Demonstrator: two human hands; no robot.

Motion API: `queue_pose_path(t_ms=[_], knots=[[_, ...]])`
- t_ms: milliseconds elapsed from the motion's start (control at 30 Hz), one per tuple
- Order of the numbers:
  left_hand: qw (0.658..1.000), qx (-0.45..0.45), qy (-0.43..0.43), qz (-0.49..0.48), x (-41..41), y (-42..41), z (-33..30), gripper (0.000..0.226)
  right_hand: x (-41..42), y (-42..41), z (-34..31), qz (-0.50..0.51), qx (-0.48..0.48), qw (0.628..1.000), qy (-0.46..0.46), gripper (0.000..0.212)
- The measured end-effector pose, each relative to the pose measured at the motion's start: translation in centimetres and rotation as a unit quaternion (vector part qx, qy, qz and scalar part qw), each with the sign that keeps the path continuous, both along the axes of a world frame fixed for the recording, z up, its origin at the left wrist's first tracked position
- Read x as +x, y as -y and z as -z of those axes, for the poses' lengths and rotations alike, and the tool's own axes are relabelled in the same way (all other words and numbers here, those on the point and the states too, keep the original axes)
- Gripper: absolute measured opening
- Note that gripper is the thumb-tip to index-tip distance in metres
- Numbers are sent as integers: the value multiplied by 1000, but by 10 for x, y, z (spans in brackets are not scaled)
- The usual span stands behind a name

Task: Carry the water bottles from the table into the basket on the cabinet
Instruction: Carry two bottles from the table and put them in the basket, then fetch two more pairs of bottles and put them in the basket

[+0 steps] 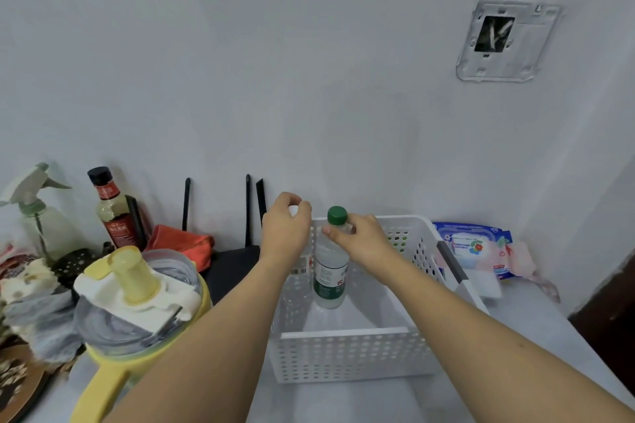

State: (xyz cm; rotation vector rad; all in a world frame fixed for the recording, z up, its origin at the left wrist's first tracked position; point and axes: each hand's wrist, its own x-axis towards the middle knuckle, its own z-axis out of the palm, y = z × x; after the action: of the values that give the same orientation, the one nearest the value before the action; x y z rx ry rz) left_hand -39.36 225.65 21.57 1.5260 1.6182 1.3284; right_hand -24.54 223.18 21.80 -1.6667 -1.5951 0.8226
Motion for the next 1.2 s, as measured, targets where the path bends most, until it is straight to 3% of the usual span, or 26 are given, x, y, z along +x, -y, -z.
queue_pose_path(t_ms=[233,533,967,1200], knots=[[985,60,-158,24,4,31,-48,39,28,50,-51,12,29,997,70,54],[877,204,-419,121,38,94,-137,51,88,155,-135,79,90,938,324,61],[808,292,-436,268,128,138,-175,52,138,280,-175,247,11,888,388,61],[770,332,-412,357,182,204,-176,51,152,376,-182,334,-26,859,388,60]])
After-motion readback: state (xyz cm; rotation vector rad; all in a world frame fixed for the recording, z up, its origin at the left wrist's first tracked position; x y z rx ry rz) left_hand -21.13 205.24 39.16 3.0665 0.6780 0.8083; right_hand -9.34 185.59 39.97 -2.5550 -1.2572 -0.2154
